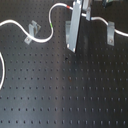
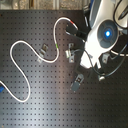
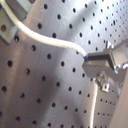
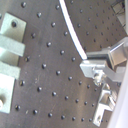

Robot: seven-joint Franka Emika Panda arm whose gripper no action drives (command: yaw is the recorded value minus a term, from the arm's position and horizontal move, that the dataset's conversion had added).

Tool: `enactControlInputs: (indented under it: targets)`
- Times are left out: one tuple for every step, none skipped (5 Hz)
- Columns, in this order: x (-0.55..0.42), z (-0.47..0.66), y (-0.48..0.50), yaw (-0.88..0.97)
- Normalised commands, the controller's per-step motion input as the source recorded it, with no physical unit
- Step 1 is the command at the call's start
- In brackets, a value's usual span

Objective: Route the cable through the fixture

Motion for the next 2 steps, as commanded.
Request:
enactControlInputs:
  targets:
    - [0.067,-0.14,-0.037,0.00]
    - [0.324,-0.43,-0.171,0.00]
